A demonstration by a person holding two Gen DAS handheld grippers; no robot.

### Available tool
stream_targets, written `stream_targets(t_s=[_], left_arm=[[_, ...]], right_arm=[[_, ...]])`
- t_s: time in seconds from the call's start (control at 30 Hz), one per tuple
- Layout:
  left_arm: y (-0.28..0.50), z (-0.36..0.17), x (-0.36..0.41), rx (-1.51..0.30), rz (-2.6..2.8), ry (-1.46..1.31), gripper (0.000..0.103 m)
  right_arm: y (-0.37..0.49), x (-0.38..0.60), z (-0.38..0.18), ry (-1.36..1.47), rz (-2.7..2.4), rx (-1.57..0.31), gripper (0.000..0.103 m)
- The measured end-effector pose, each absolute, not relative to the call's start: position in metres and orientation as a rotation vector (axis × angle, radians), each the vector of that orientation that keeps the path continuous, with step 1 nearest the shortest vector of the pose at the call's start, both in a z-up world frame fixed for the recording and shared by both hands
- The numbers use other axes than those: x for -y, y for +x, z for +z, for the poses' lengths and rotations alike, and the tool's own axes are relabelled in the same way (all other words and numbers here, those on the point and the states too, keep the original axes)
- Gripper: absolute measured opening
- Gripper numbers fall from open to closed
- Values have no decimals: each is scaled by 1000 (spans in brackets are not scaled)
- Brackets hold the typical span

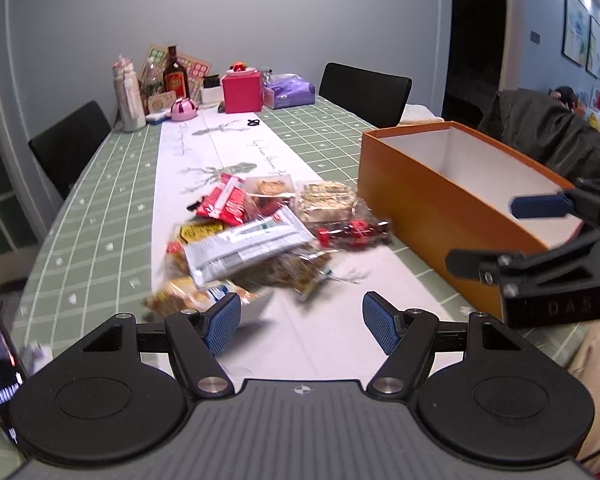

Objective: Organize snacks
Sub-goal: 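Grasp the potato-chip bag with the left gripper while the right grasps a nut bag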

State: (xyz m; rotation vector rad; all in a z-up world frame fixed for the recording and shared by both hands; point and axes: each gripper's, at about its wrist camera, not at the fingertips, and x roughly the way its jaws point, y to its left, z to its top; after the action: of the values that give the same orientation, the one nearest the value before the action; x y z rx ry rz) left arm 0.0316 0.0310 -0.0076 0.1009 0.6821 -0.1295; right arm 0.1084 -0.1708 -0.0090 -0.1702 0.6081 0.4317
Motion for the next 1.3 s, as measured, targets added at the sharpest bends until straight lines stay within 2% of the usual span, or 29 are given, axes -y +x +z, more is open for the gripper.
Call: stream_targets(t_s=[0.17, 0.23, 0.37, 0.53, 0.63, 0.8, 0.93, 1.03, 1.13, 1.2, 1.3], left_arm=[[55, -20, -46, -687, -146, 191, 82], [66, -25, -54, -699, -138, 201, 82], [89, -38, -77, -770, -84, 137, 82], [110, -53, -108, -836, 12, -101, 83], [119, -57, -120, -860, 66, -202, 85], [130, -69, -121, -898, 157, -207, 84], [131, -78, -129, -909, 156, -275, 90], [131, -83, -131, -911, 137, -305, 91], [132, -85, -132, -910, 119, -322, 90], [133, -86, -132, -911, 105, -338, 88], [134, -87, -130, -915, 79, -352, 82]], right_arm=[[136, 145, -17, -177, 468, -629, 73], [147, 136, -24, -171, 483, -644, 72], [167, 117, -38, -165, 511, -688, 72], [186, 95, -58, -190, 549, -709, 73], [196, 86, -65, -186, 573, -710, 79], [213, 72, -79, -190, 589, -707, 80], [223, 68, -93, -195, 585, -722, 79], [229, 69, -101, -170, 595, -744, 72], [233, 69, -109, -151, 602, -771, 71], [236, 69, -114, -133, 611, -798, 62], [231, 70, -116, -124, 615, -795, 60]])
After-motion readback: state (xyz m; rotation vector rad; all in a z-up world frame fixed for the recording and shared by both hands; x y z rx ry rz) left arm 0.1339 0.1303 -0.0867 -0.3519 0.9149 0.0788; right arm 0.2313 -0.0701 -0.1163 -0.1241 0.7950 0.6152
